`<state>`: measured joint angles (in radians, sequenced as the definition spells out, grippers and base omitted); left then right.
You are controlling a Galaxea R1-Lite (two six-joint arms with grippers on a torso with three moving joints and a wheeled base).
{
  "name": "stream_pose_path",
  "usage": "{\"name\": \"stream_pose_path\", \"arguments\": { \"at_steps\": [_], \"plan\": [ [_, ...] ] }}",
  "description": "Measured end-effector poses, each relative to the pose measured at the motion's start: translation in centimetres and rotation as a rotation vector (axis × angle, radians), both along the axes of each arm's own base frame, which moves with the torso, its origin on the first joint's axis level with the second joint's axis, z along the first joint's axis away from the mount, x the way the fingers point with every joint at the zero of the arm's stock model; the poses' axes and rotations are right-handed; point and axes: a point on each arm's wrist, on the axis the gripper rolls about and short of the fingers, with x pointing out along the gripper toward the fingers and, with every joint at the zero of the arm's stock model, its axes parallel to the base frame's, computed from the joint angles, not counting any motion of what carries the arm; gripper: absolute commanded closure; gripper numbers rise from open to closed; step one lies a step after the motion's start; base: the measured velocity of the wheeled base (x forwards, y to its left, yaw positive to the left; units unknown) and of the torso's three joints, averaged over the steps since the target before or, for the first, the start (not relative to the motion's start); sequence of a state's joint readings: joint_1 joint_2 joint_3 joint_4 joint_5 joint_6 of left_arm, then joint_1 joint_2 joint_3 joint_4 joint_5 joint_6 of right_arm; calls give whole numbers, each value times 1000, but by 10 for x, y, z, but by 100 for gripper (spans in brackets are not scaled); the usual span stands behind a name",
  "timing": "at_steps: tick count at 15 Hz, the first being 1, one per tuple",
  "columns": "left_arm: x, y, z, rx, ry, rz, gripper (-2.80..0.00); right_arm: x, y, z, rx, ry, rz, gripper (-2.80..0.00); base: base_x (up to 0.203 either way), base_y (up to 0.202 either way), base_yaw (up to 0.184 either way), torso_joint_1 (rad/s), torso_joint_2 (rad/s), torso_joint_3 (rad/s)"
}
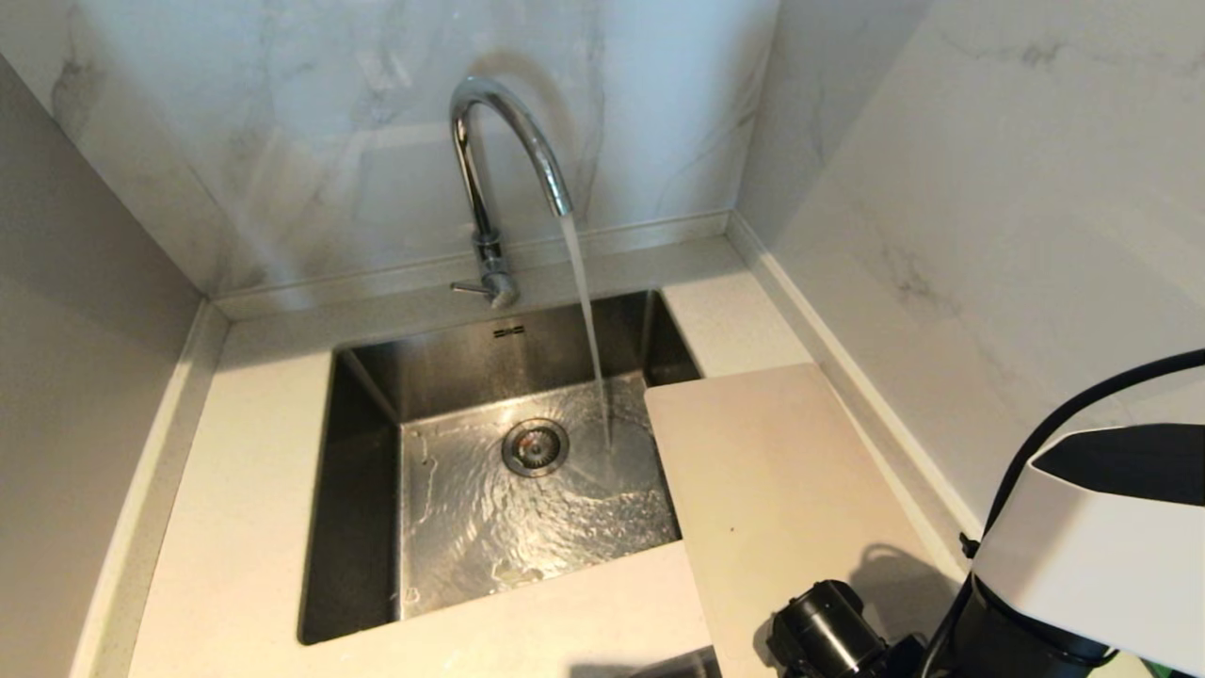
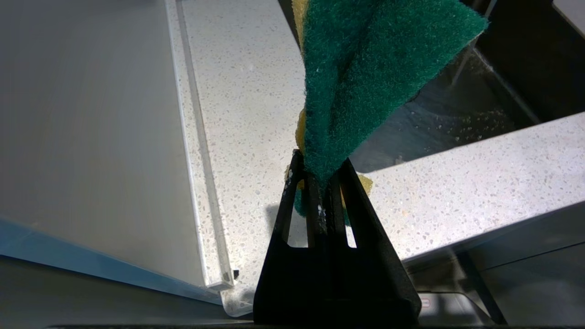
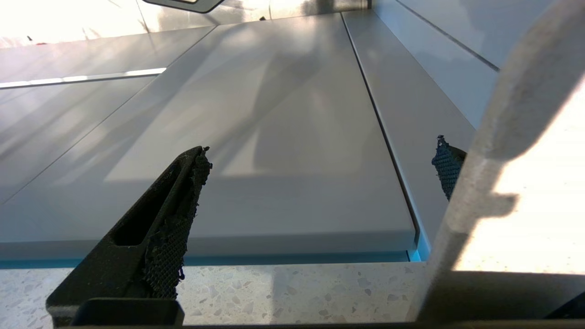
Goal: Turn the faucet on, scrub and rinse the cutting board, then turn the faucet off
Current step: Pick up the cutting board
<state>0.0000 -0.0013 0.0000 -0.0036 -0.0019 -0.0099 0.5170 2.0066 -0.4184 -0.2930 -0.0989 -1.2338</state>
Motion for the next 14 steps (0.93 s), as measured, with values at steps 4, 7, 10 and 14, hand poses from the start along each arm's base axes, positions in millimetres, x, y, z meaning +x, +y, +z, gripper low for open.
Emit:
{"name": "stream_pose_path", "arguments": {
  "at_steps": [4, 7, 10, 14],
  "plan": [
    [0, 0, 0, 0, 0, 0, 0, 1, 0, 0, 1, 1, 2, -280, 0, 0, 0, 0, 0, 0],
    [0, 0, 0, 0, 0, 1, 0, 1, 0, -1, -1, 0, 5, -280, 0, 0, 0, 0, 0, 0],
    [0, 0, 0, 0, 0, 0, 0, 0, 0, -2, 8, 10, 6, -280, 0, 0, 0, 0, 0, 0],
    [0, 0, 0, 0, 0, 0, 0, 2, -1, -7, 58, -15, 3, -280, 0, 0, 0, 0, 0, 0]
  ]
}}
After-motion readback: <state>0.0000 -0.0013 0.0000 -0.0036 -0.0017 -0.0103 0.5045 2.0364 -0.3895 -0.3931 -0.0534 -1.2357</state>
